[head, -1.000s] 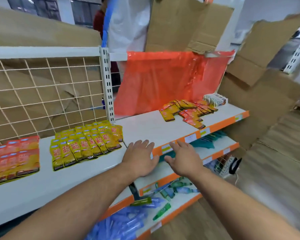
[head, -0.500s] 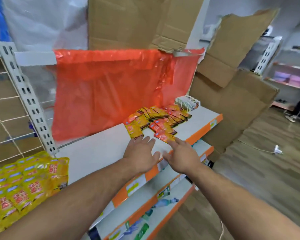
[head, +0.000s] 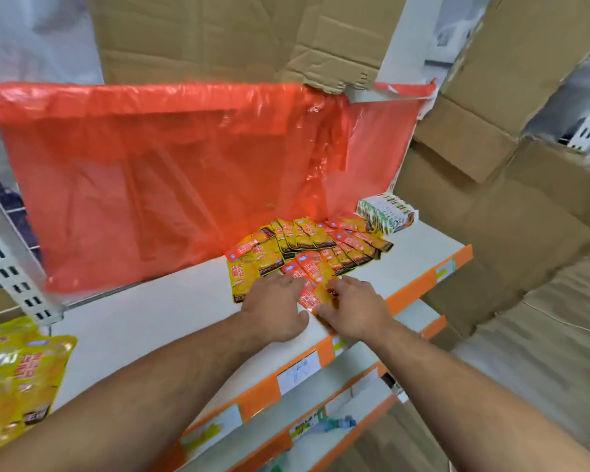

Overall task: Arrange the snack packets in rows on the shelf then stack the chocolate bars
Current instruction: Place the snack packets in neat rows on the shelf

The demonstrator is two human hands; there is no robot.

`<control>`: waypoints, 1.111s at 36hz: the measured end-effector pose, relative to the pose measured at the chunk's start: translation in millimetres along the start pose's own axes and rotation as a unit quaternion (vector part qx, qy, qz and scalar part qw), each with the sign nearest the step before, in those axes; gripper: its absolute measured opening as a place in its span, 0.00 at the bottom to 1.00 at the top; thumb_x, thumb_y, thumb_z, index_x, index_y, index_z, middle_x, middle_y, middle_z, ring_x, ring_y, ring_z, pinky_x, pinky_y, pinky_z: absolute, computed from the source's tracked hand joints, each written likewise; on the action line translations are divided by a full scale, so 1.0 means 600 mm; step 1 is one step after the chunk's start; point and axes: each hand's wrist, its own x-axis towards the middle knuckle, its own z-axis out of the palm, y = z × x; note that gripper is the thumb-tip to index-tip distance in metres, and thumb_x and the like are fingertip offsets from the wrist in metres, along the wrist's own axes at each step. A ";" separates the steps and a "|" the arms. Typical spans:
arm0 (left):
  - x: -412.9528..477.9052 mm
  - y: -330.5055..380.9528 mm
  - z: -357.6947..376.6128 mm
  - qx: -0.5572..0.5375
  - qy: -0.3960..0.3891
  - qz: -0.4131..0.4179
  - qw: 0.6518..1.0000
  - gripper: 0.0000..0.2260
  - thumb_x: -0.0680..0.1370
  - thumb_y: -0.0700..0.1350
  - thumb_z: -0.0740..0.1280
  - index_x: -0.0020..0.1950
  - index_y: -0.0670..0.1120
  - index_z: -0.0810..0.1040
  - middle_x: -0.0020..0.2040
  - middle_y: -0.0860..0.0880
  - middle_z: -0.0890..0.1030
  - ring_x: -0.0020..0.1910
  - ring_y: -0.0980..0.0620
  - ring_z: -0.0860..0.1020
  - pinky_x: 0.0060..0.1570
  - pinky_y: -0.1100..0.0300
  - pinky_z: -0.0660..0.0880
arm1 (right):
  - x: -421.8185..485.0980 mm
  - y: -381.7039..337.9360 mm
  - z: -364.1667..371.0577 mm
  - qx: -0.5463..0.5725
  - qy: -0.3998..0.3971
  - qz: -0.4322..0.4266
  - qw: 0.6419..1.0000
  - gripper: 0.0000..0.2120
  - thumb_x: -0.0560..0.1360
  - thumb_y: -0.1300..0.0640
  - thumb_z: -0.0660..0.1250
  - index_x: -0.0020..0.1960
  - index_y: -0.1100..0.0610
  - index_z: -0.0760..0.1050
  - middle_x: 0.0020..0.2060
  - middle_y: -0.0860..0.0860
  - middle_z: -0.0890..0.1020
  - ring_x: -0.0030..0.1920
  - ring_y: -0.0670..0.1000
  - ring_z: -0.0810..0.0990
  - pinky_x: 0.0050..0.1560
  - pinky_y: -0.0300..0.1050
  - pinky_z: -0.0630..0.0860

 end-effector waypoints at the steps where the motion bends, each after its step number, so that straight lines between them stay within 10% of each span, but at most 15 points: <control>1: 0.006 0.002 0.003 -0.008 -0.010 -0.016 1.000 0.29 0.74 0.59 0.63 0.73 0.51 0.67 0.66 0.49 0.74 0.66 0.46 0.71 0.65 0.52 0.69 | 0.012 0.006 0.000 0.005 -0.013 -0.009 1.000 0.37 0.74 0.33 0.65 0.77 0.50 0.63 0.73 0.53 0.69 0.71 0.59 0.66 0.69 0.55 0.69; 5: 0.022 0.016 0.017 -0.054 -0.040 -0.113 0.991 0.30 0.71 0.57 0.68 0.70 0.51 0.66 0.63 0.48 0.73 0.65 0.45 0.71 0.58 0.51 0.74 | 0.059 0.034 0.007 0.017 -0.058 -0.046 0.997 0.40 0.62 0.26 0.66 0.66 0.49 0.71 0.59 0.51 0.79 0.61 0.59 0.75 0.58 0.54 0.76; 17: 0.053 0.093 0.074 -0.121 0.117 -0.319 0.933 0.23 0.71 0.57 0.70 0.59 0.45 0.73 0.55 0.44 0.76 0.57 0.43 0.73 0.54 0.49 0.74 | 0.140 0.083 0.001 0.075 -0.060 -0.086 0.992 0.39 0.64 0.34 0.75 0.66 0.56 0.70 0.61 0.55 0.76 0.60 0.59 0.76 0.52 0.50 0.74; 23: 0.064 0.114 0.082 -0.328 0.234 -0.435 0.806 0.14 0.69 0.48 0.75 0.51 0.50 0.74 0.45 0.53 0.80 0.45 0.50 0.79 0.43 0.57 0.73 | 0.154 0.101 0.004 0.145 -0.065 -0.076 0.984 0.33 0.67 0.37 0.74 0.63 0.54 0.70 0.58 0.52 0.80 0.59 0.58 0.79 0.50 0.49 0.73; 33: 0.071 0.107 0.087 -0.443 0.254 -0.433 0.743 0.16 0.70 0.39 0.72 0.55 0.50 0.73 0.42 0.56 0.79 0.40 0.57 0.76 0.46 0.60 0.72 | 0.158 0.120 -0.012 0.258 -0.131 -0.069 0.955 0.24 0.68 0.47 0.78 0.58 0.49 0.69 0.47 0.46 0.74 0.49 0.53 0.75 0.48 0.44 0.68; 40: 0.064 0.110 0.072 -0.515 0.239 -0.439 0.696 0.21 0.70 0.30 0.63 0.60 0.47 0.74 0.41 0.55 0.78 0.41 0.55 0.76 0.44 0.56 0.73 | 0.171 0.124 -0.019 0.411 -0.194 -0.076 0.888 0.26 0.69 0.59 0.79 0.63 0.59 0.74 0.57 0.54 0.80 0.49 0.53 0.78 0.47 0.45 0.73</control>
